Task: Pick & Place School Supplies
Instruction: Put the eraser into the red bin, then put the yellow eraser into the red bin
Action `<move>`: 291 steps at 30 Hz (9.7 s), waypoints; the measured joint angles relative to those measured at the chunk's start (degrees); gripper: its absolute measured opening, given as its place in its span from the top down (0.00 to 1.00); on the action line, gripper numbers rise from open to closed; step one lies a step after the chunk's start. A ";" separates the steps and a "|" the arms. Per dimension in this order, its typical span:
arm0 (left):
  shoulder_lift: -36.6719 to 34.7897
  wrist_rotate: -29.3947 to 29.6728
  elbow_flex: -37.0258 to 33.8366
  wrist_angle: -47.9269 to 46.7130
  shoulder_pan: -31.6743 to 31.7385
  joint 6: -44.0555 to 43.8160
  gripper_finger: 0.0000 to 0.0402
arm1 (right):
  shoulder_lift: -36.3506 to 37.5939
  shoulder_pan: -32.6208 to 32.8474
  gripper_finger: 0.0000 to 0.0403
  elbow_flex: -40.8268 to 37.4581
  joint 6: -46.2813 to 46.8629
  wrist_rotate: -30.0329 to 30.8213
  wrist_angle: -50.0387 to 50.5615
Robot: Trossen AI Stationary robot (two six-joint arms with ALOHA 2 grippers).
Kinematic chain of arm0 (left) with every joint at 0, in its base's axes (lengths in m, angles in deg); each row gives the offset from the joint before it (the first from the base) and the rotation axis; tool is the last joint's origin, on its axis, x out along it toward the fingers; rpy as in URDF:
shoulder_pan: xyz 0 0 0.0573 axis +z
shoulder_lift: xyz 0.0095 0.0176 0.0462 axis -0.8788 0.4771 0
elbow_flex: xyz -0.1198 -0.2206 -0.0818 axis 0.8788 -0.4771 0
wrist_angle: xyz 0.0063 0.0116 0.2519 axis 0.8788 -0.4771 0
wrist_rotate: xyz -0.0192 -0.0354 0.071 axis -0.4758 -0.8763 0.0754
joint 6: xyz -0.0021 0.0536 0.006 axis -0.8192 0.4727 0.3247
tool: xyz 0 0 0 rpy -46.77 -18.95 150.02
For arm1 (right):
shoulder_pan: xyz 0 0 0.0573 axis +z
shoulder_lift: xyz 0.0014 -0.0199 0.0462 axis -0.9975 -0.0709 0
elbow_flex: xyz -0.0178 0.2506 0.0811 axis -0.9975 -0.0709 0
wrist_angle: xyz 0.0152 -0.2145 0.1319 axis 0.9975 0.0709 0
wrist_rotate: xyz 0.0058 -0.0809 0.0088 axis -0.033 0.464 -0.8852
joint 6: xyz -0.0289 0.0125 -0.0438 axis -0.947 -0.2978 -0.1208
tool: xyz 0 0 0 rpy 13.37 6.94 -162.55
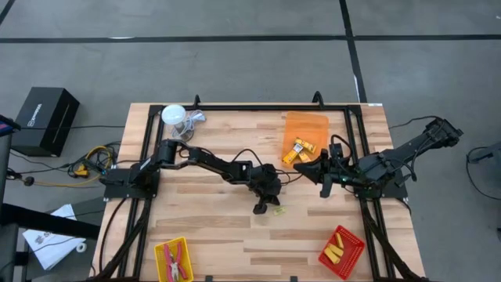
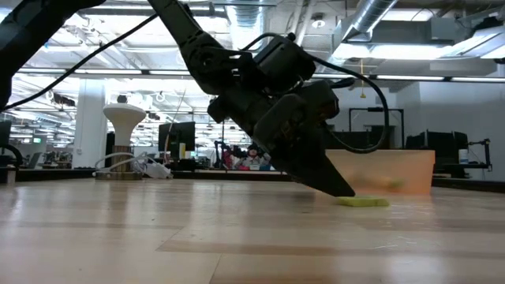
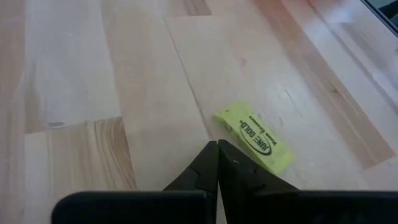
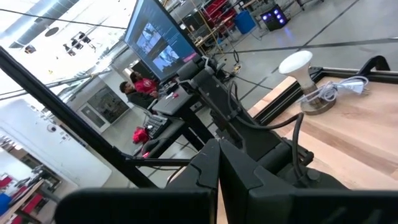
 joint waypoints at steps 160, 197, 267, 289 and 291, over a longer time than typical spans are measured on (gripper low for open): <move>1.01 -6.02 -2.69 4.67 1.54 -7.29 1.00 | 0.02 -0.09 1.00 0.00 -0.55 -2.13 0.04; 0.52 -6.15 -2.75 5.40 2.66 -8.61 1.00 | 0.00 -0.09 1.00 0.00 -0.57 -2.13 0.07; -61.72 30.40 -2.69 -32.98 -1.07 -12.44 0.77 | -48.54 -17.29 0.57 22.71 -33.59 -54.58 46.62; -61.72 30.38 -2.69 -33.36 -0.64 -11.00 0.77 | -48.52 -19.21 0.58 16.68 -31.45 -55.72 39.08; -61.72 30.38 -2.69 -33.37 -0.64 -11.00 0.77 | -48.52 -19.21 0.58 16.68 -31.45 -55.72 38.67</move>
